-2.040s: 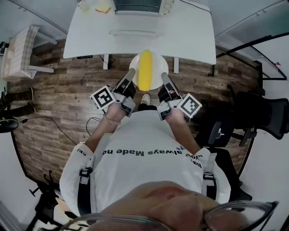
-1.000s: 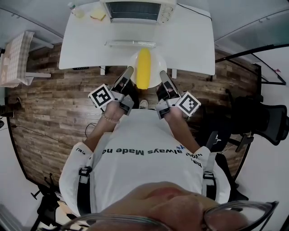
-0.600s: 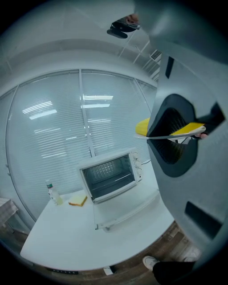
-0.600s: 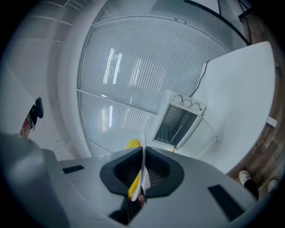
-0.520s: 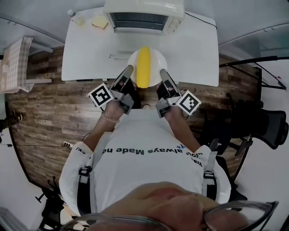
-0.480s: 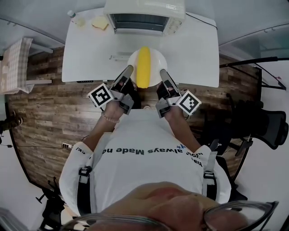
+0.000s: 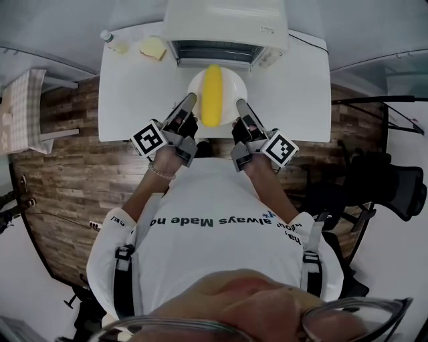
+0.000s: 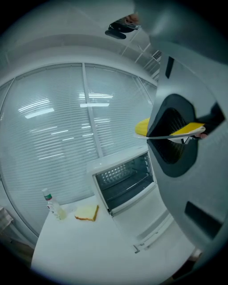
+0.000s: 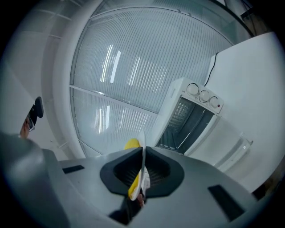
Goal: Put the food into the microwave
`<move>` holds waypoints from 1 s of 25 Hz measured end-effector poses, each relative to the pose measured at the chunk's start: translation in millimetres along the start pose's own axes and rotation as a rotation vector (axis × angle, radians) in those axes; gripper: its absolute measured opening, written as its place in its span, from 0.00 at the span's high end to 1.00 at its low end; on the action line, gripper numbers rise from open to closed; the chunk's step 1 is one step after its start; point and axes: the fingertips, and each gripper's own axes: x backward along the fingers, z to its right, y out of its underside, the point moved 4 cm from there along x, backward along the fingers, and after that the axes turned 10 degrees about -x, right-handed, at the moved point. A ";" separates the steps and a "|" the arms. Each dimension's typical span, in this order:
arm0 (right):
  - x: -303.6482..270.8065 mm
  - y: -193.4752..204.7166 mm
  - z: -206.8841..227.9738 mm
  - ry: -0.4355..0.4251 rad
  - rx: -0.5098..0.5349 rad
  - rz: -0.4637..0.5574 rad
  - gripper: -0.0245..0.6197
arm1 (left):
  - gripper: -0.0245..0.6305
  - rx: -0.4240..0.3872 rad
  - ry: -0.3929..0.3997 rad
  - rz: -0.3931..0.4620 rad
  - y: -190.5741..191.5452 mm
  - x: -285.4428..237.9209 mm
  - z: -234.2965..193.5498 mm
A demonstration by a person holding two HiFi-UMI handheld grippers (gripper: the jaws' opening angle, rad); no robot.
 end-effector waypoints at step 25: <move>-44.3 -52.9 13.2 0.029 -0.006 0.039 0.93 | 0.94 -0.015 0.001 -0.049 -27.9 -68.7 -23.2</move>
